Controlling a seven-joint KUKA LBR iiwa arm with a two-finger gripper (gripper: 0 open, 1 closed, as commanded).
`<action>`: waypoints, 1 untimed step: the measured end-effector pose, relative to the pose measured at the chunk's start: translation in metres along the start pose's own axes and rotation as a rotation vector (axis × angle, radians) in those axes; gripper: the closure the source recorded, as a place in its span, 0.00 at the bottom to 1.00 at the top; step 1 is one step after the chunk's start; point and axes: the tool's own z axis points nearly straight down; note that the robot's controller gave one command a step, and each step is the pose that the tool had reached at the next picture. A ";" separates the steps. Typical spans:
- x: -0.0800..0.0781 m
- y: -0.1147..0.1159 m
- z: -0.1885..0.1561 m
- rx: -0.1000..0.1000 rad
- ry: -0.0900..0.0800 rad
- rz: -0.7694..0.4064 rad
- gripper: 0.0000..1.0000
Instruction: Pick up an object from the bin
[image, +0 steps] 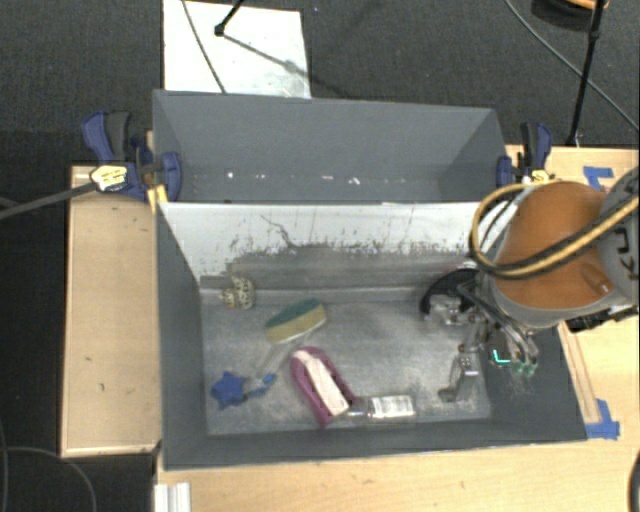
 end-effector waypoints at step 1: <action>-0.023 -0.099 0.004 0.005 -0.010 -0.160 0.00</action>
Offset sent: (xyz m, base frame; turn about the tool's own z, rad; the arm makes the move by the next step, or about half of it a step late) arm 0.0213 -0.0945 -0.0042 -0.1662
